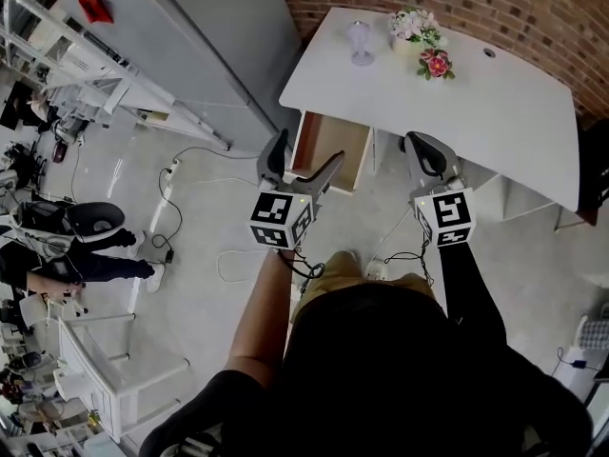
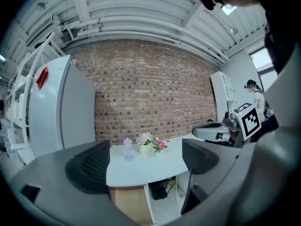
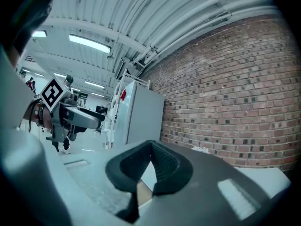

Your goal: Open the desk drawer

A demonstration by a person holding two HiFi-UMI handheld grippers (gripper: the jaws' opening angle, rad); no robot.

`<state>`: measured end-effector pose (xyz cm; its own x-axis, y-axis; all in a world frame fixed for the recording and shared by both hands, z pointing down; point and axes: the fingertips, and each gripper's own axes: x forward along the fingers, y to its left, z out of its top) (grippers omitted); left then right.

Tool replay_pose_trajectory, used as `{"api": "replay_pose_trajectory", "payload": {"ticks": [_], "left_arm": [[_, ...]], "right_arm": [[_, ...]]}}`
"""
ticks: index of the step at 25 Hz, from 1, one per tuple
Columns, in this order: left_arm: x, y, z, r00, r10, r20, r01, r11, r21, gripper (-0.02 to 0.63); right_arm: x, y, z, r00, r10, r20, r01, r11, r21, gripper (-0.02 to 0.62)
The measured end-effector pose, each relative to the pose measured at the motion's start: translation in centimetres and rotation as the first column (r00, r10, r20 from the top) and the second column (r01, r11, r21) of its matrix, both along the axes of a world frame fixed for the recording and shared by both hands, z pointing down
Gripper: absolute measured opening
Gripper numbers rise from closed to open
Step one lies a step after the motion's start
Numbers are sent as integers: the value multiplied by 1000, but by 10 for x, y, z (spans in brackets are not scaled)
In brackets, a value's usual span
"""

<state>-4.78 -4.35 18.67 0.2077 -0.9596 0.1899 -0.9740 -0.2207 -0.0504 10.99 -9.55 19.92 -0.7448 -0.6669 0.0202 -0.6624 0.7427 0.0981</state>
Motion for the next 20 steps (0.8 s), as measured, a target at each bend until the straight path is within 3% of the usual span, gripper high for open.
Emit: {"api": "replay_pose_trajectory", "payload": {"ticks": [3,8,14,15,18,20], "left_arm": [[5,1,-31,998,-13,54,8,997,81,469],[5,4,-63,996,-39,77,24,982,187,468],[-3,0,-54,993,-73,93,57,985,165,454],[-5,0,-52,991,-82,105,65,985,158,427],[-11,0,-50,985,-112,134,90,983,160,219],[-12,-1,-48,985,-115,130,93,982,165,183]], "right_arm": [[3,5,-8,1000,-6,4,6,1000,14,0],[6,3,-19,1000,3,16,-3,1000,28,0],[5,-1,-21,1000,14,18,-15,1000,27,0],[5,-2,-22,1000,17,20,-18,999,27,0],[5,-3,-23,999,25,26,-26,999,29,0],[5,-4,-22,999,28,24,-29,999,29,0]]}}
